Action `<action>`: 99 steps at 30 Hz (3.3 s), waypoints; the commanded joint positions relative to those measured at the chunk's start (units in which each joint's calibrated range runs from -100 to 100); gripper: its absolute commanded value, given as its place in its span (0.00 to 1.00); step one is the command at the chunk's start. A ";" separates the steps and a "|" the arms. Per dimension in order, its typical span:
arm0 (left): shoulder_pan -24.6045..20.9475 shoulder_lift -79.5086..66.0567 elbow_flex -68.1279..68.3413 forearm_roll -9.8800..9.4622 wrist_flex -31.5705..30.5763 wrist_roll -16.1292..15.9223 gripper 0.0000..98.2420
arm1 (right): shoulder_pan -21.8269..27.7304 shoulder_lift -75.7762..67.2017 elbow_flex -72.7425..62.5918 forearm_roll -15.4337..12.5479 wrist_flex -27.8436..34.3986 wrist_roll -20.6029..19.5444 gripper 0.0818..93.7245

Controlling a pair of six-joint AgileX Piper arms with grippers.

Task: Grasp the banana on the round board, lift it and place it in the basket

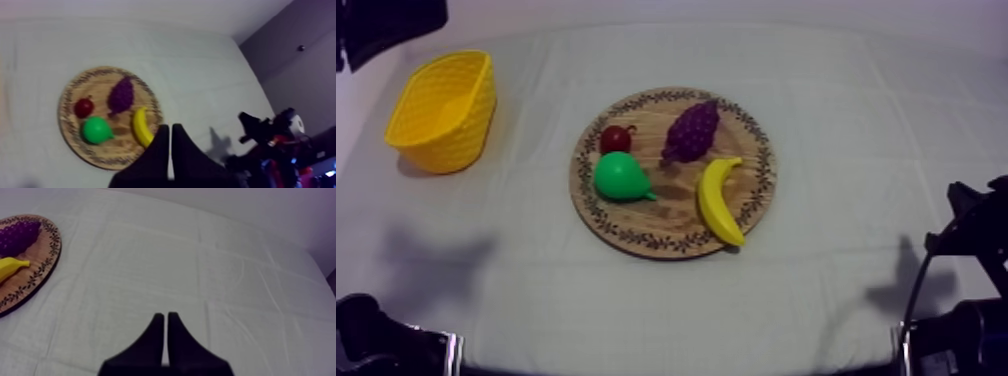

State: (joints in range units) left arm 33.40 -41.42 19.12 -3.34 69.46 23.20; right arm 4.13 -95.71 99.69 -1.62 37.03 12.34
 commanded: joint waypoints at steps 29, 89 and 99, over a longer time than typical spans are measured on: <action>3.33 26.76 12.25 14.61 -13.64 0.40 0.02 | 0.01 -0.04 -0.03 -0.01 -0.02 0.00 0.01; 1.90 71.72 -15.86 26.32 -10.34 -10.81 0.65 | 0.01 -0.04 -0.03 -0.01 -0.02 0.00 0.01; 0.80 81.71 -30.03 23.99 0.27 -7.63 0.65 | 0.01 -0.04 -0.03 -0.01 -0.02 0.00 0.01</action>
State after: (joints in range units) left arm 34.20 39.10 -8.41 20.70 68.41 15.28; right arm 4.13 -95.71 99.69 -1.62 37.03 12.33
